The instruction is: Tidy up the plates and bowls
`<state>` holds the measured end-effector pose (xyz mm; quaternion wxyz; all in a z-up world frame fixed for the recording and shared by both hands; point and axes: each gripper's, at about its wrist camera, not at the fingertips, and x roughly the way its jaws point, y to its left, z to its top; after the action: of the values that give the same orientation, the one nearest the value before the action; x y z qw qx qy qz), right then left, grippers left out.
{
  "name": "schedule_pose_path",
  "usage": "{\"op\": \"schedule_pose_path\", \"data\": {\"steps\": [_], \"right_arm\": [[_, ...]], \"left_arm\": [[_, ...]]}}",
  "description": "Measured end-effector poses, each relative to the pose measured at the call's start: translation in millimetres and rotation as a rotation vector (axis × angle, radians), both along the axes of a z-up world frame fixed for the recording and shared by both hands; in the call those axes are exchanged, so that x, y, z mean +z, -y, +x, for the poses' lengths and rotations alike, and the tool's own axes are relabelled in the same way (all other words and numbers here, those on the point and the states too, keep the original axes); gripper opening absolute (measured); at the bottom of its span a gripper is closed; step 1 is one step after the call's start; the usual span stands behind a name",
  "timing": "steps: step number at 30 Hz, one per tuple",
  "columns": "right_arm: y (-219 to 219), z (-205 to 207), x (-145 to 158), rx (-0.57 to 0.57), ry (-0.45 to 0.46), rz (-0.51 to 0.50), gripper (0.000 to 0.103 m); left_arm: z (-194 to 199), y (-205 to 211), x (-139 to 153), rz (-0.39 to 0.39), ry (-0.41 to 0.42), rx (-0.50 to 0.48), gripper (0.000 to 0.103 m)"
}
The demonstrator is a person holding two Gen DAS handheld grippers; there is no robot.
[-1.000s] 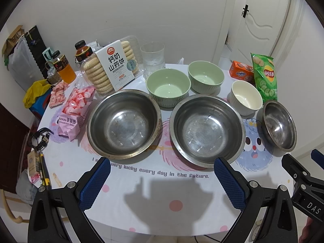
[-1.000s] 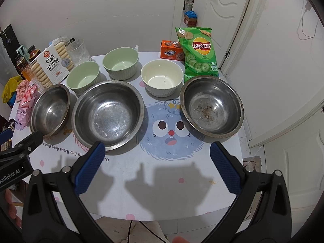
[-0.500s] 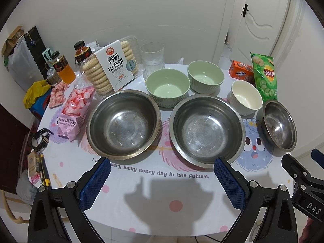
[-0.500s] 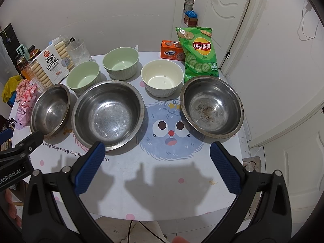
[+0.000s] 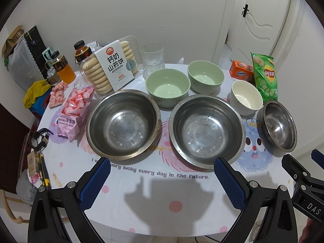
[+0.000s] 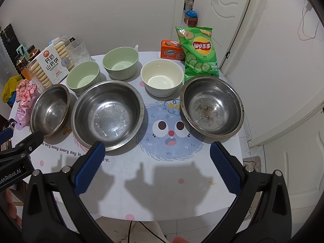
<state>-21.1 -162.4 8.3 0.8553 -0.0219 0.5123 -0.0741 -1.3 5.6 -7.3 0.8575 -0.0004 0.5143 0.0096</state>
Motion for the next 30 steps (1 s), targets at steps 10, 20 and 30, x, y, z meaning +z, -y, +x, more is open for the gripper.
{"op": "schedule_pose_path", "data": {"steps": [10, 20, 30], "right_arm": [[0.8, -1.7, -1.7, 0.000, 0.000, 0.000, 0.103], [-3.7, 2.2, -11.0, 0.023, -0.017, 0.003, 0.103], [-57.2, 39.6, -31.9, 0.166, -0.104, 0.059, 0.103]], "left_arm": [[0.2, 0.4, 0.4, 0.000, -0.001, 0.000, 0.103], [-0.2, -12.7, -10.3, -0.034, -0.027, 0.036, 0.103], [8.3, -79.1, -45.0, -0.094, -0.115, 0.207, 0.103]]}}
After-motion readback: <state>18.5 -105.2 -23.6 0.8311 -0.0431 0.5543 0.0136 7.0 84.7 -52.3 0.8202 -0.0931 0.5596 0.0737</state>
